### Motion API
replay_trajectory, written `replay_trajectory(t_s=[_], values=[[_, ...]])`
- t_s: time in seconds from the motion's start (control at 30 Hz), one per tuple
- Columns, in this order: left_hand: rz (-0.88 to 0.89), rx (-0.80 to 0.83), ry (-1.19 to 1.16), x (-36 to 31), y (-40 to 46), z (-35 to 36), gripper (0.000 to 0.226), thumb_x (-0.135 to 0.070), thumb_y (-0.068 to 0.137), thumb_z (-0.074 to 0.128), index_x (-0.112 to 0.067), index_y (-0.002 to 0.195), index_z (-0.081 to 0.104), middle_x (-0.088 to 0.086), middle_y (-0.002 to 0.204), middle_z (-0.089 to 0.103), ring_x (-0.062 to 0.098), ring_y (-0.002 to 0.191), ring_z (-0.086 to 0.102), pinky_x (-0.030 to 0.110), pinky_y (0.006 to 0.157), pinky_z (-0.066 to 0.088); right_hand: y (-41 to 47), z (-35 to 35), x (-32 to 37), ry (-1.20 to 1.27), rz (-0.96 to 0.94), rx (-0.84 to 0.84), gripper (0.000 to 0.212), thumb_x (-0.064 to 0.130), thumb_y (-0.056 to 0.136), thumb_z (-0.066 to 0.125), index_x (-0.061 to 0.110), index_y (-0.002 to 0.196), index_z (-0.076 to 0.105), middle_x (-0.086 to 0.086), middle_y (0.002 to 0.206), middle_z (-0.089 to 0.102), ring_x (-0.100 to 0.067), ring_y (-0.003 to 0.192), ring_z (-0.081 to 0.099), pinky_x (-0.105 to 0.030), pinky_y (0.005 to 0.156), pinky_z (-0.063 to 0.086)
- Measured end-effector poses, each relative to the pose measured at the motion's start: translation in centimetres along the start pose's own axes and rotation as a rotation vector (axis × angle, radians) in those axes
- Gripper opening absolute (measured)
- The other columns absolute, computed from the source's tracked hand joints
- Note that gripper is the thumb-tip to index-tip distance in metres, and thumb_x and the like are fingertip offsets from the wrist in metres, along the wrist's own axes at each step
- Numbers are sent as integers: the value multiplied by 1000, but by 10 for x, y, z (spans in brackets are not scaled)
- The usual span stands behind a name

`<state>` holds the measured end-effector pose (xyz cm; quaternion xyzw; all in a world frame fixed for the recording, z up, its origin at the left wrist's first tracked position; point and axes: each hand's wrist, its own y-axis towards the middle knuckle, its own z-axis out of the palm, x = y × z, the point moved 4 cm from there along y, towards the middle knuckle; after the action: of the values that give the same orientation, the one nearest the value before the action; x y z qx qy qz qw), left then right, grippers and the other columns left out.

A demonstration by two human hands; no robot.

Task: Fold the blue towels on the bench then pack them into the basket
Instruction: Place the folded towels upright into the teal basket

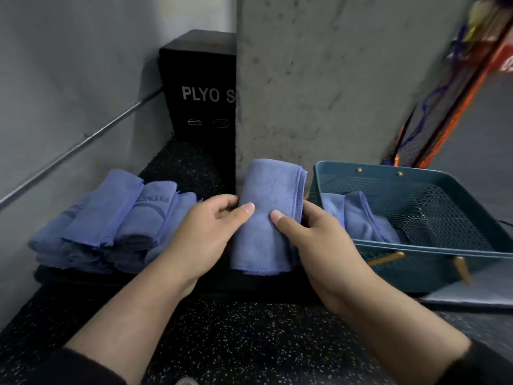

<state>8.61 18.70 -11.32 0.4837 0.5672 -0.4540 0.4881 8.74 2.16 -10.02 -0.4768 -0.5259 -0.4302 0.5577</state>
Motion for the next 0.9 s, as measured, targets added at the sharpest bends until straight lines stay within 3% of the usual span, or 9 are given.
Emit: replay_trajectory(t_s=[0.1,0.2,0.3,0.4,0.47,0.53,0.67,0.83,0.9], values=[[83,38,-116,-16,0,35,16,-25,99,61,-15,103,74,2,93,77,15,89,70,36,80,54,-9,-44,31,-75,-44,-32,16,15,94,68,12,109,70,-4,102,77,-21,100,73,-43,89,58],[172,12,-84,-24,7,67,17,-22,101,58,-24,100,75,-1,89,76,18,85,71,36,73,56,-7,-102,63,-238,-117,-107,16,13,92,70,10,108,71,-5,102,77,-26,103,72,-50,93,57],[407,-24,334,-27,15,93,14,-30,100,60,-29,106,72,-17,98,72,2,93,66,25,84,52,9,-170,90,-492,-133,-217,13,14,90,73,7,100,72,-9,96,77,-20,89,71,-50,89,57],[535,46,586,-27,23,121,27,-35,99,56,-22,117,71,-15,117,64,8,109,59,25,97,44,40,-229,96,-965,-71,-345,11,20,88,73,10,89,68,-7,80,71,-16,68,60,-33,64,49],[498,94,646,-22,31,135,30,-35,99,56,-21,122,70,-12,125,61,12,117,56,28,103,42,63,-254,76,-1182,76,-309,14,23,88,72,10,87,66,-8,79,67,-24,71,58,-33,58,40],[475,134,715,-19,36,146,38,-40,96,51,-20,123,70,-9,127,62,16,119,57,34,105,43,85,-269,45,-1326,228,-238,21,25,88,69,5,94,67,-15,90,69,-31,82,60,-33,63,38],[441,149,770,-18,44,153,47,-45,89,47,-20,120,71,-5,126,64,22,119,58,44,103,45,110,-278,-3,-1537,450,-113,36,25,93,61,-2,116,67,-18,101,64,-30,87,55,-28,68,36],[419,142,757,-19,48,152,58,-57,88,38,-22,120,71,-7,127,64,20,118,57,43,103,45,122,-283,-29,-1493,662,-53,40,18,100,56,-5,133,59,-21,118,61,-19,97,54,-30,75,44],[429,153,748,-19,48,152,60,-59,87,36,-22,119,71,-8,125,64,20,116,58,43,102,46,122,-282,-31,-1530,619,-2,37,15,101,52,-4,132,59,-22,129,61,-23,113,60,-31,85,44]])
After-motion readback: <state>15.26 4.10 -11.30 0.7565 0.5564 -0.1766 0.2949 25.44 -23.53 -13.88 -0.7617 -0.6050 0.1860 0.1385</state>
